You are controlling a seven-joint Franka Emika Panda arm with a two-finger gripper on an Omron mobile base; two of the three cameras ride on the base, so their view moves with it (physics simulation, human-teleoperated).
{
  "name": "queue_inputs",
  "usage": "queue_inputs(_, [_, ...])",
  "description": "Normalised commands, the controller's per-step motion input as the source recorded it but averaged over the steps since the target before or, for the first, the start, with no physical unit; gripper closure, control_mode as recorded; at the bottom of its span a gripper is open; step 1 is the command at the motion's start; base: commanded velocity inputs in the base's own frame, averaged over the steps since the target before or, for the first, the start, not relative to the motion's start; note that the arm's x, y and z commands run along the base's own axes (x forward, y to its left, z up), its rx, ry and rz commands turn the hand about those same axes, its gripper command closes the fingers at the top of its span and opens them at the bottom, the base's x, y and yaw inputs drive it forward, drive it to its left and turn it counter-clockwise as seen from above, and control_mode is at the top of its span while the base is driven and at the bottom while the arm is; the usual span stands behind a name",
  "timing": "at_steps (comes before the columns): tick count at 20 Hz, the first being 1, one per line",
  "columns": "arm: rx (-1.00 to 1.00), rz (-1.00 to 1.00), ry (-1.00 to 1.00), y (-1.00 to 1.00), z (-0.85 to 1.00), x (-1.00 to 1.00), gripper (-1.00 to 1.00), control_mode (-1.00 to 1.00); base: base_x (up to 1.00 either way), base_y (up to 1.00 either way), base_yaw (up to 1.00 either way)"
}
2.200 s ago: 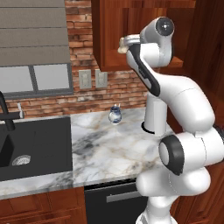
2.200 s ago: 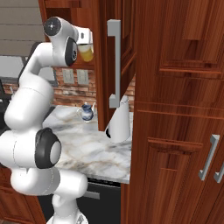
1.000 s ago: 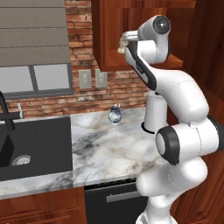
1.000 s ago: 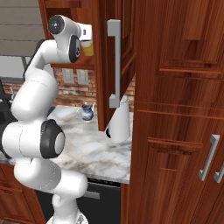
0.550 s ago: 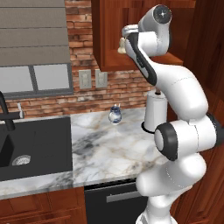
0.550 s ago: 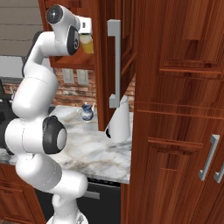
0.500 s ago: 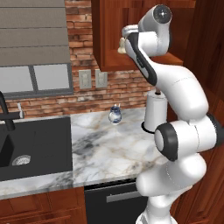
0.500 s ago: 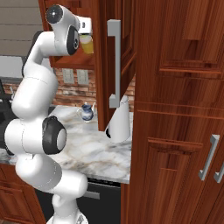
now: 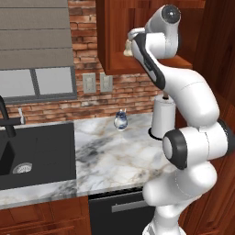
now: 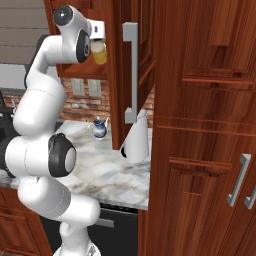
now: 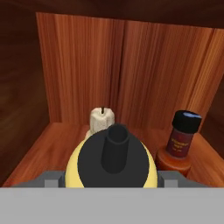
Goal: Pick the mustard and condiment bottle from the counter and place them in the cabinet.
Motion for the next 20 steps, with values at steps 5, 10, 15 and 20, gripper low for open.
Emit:
queue_inputs(5, [-0.01, 0.00, 0.09, 0.00, -0.06, 0.00, 1.00, -1.00, 0.00, 0.00, 0.00])
queue_inputs(10, [-0.03, 0.00, 0.09, 0.00, -0.14, 0.00, 1.00, -1.00, 0.00, 0.00, 0.00])
queue_inputs(15, [-0.01, 0.00, 0.01, 0.00, -0.04, 0.00, 1.00, -1.00, 0.00, 0.00, 0.00])
queue_inputs(20, [0.00, 0.00, 0.00, 0.00, -0.07, 0.00, 1.00, -1.00, 0.00, 0.00, 0.00])
